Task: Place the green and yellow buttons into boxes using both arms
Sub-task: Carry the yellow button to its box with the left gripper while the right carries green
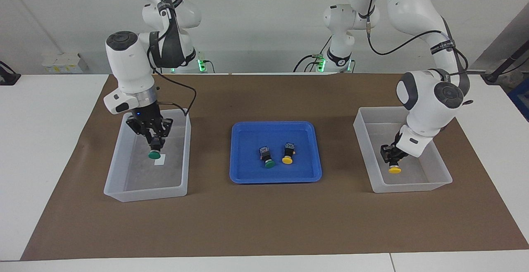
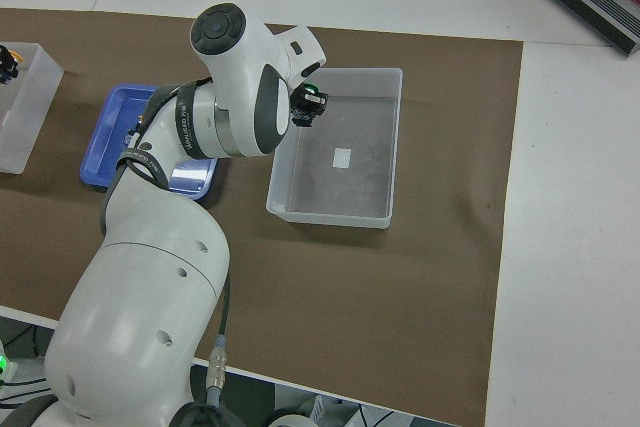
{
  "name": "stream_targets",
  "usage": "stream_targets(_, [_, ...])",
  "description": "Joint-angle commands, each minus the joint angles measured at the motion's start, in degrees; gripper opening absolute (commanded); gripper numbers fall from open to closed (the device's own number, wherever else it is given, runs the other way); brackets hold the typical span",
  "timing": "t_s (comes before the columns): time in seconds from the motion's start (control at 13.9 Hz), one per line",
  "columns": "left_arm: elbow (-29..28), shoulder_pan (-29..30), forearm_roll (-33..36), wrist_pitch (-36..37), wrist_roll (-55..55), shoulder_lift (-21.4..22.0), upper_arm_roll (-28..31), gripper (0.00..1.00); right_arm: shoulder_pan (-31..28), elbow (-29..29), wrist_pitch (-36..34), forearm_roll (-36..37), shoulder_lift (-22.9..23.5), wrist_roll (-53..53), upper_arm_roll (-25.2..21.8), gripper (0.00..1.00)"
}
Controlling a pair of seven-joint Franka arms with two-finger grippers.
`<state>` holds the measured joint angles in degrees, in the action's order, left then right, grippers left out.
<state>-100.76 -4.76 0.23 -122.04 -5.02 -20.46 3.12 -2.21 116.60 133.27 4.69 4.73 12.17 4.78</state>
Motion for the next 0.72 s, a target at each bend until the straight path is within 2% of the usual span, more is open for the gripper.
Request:
stream_targets(0.0, [-9.1,0.5,-0.8,-5.3,1.3,5.2,0.0,0.0,-3.9,-1.1,5.0,-0.2,4.4,-6.5,0.8,0.0])
stream_targets(0.22, [-16.2,0.5,-0.8,-14.0,1.2,6.0,0.0,0.0,-4.8,-2.0,6.5,-0.1,7.3,-7.3,0.8,0.0])
stream_targets(0.43, [-17.2,0.5,-0.8,-15.2,1.2,5.9,0.0,0.0,-4.8,-4.2,9.5,-0.1,10.6,-7.2,0.8,0.0])
stream_targets(0.51, [-16.9,0.5,-0.8,-15.1,1.2,5.8,0.0,0.17,-4.5,-4.4,10.1,-0.1,11.4,-7.2,0.8,0.0])
stream_targets(0.58, [-16.4,0.4,-0.8,-14.7,1.2,5.7,0.0,0.42,-4.3,-4.4,11.0,-0.1,12.1,-7.1,0.8,0.0])
stream_targets(0.65, [-15.7,0.4,-0.8,-14.3,1.2,5.5,0.0,0.57,-4.5,-4.4,11.9,-0.1,12.9,-7.1,0.8,0.0])
